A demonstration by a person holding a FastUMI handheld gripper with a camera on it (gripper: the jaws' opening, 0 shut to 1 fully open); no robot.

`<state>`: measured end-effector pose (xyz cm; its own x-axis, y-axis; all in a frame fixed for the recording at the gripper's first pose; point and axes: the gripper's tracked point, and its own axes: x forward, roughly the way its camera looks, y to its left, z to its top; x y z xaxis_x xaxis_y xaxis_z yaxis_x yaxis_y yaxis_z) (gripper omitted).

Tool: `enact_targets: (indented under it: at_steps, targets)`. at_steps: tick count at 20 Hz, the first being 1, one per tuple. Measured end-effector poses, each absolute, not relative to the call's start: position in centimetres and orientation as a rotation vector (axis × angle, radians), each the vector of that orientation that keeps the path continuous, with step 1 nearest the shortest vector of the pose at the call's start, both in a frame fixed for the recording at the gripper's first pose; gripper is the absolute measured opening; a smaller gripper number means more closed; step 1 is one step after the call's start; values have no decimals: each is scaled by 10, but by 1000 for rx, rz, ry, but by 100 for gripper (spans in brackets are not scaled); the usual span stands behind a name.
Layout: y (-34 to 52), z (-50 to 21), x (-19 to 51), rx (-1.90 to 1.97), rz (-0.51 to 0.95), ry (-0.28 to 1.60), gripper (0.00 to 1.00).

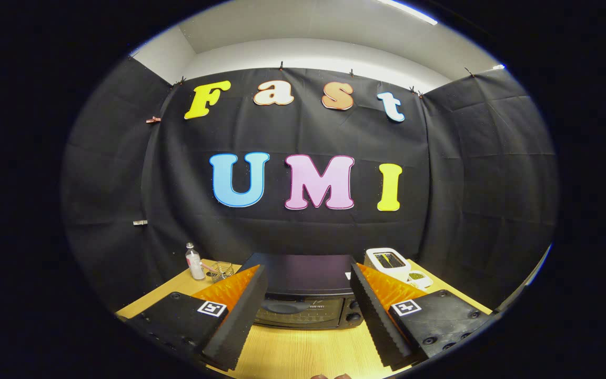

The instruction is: Open the toaster oven, put the food inside, and close the toaster oven door.

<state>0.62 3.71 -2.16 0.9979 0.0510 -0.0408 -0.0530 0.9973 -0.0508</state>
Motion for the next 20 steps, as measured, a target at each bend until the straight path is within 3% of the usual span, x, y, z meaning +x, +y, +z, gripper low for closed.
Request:
enact_targets:
  at_steps: [20]
  targets:
    - [76, -137, 102, -69, 50, 266, 98]
